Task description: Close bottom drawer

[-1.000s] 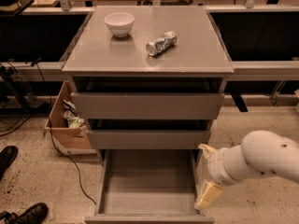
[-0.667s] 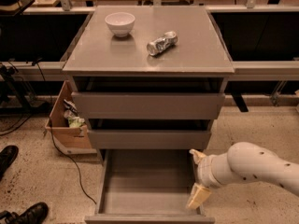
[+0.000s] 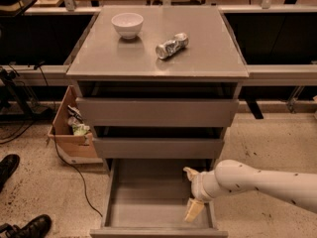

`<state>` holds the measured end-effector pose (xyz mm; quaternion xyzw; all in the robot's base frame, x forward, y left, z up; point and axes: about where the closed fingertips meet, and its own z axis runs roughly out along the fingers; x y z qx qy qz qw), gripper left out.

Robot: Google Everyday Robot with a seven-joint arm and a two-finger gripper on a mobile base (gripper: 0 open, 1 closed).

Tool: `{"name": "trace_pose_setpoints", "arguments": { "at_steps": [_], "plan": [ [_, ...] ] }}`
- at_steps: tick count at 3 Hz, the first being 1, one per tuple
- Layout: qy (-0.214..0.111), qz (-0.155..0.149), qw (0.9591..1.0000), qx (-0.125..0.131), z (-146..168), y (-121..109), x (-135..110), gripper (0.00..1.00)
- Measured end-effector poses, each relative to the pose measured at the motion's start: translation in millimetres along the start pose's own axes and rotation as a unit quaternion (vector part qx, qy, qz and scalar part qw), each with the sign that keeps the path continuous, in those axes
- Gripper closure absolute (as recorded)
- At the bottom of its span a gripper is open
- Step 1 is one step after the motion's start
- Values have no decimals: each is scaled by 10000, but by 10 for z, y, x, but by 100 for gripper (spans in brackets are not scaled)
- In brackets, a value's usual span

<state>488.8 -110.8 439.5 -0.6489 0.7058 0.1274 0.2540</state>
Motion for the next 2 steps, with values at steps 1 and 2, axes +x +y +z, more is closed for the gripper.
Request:
{"name": "trace_pose_setpoints", "arguments": {
  "at_steps": [1,2],
  "plan": [
    [180,31,9994,-285,517,73,145,0],
    [177,31,9994,-281,512,73,145,0]
  ]
}}
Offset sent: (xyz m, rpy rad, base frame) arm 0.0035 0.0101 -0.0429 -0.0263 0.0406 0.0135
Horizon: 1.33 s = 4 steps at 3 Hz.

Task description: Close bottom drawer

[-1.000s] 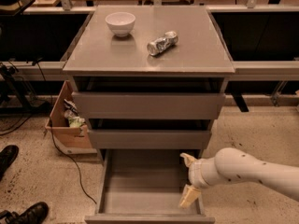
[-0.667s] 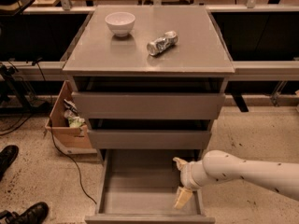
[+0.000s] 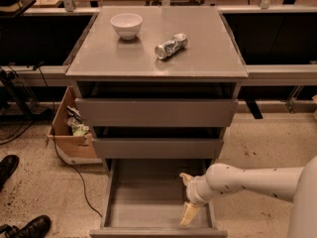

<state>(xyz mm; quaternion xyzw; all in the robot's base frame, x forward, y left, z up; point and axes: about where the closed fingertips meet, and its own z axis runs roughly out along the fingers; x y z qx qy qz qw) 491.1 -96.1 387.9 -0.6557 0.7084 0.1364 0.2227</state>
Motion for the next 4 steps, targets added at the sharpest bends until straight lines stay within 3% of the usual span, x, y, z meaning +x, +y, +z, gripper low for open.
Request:
{"name": "trace_pose_setpoints", "arguments": {
  "at_steps": [1,3,4],
  "plan": [
    [128,67,9999,-11,289,106,206,0],
    [387,295,9988,-59,1109,300,887,0],
    [425,352,9984,-105,1457,262,1042,0]
  ]
}}
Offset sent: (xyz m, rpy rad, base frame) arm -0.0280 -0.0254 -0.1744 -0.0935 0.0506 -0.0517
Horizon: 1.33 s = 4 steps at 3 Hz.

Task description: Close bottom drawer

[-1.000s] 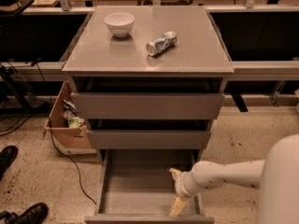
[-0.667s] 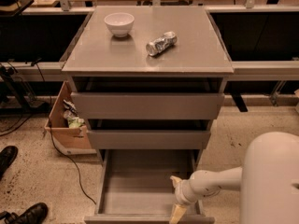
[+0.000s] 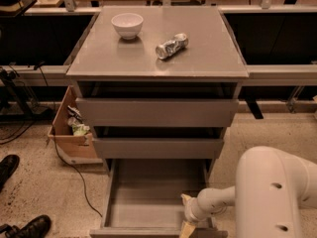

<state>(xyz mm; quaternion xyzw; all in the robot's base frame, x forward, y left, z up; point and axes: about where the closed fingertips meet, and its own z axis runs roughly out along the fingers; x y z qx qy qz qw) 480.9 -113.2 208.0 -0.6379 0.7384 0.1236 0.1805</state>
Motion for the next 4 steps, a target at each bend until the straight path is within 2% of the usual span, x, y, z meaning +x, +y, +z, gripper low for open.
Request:
{"name": "trace_pose_setpoints", "arguments": {
  "at_steps": [1,2,4],
  "plan": [
    [66,57,10000,-40,289,-69,81,0],
    [99,77,9999,-47,457,-94,112,15],
    [94,70,9999,-43,350,-81,49,62]
  ]
}}
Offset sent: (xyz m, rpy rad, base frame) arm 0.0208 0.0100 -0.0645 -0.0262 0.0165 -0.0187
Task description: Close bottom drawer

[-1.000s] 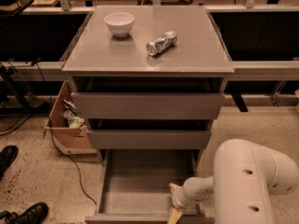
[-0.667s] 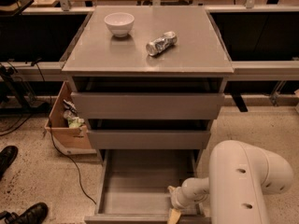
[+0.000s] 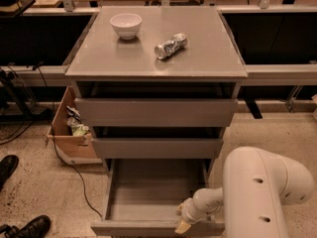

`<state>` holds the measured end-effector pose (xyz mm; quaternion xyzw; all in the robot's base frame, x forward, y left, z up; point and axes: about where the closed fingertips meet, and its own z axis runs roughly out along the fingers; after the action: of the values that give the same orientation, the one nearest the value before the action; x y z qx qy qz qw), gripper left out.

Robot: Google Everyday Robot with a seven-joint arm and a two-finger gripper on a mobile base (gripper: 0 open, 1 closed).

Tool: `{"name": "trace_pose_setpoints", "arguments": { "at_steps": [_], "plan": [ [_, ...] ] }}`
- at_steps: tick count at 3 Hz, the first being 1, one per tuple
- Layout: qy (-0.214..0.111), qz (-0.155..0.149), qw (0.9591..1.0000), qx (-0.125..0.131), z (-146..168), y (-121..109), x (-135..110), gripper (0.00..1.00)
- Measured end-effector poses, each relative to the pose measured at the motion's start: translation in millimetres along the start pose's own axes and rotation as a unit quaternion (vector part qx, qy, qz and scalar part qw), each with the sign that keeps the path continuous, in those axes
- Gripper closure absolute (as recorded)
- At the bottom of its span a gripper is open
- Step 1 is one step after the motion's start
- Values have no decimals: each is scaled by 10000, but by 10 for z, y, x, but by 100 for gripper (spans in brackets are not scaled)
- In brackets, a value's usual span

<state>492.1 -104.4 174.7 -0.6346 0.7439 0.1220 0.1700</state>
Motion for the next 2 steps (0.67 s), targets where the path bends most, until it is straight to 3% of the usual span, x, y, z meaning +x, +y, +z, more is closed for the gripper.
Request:
{"name": "trace_pose_setpoints", "arguments": {
  "at_steps": [1,2],
  "plan": [
    [0,0,10000,0,-31,16,-10,59],
    [-142,-347,9992,136,127,-438,-448,28]
  ]
}}
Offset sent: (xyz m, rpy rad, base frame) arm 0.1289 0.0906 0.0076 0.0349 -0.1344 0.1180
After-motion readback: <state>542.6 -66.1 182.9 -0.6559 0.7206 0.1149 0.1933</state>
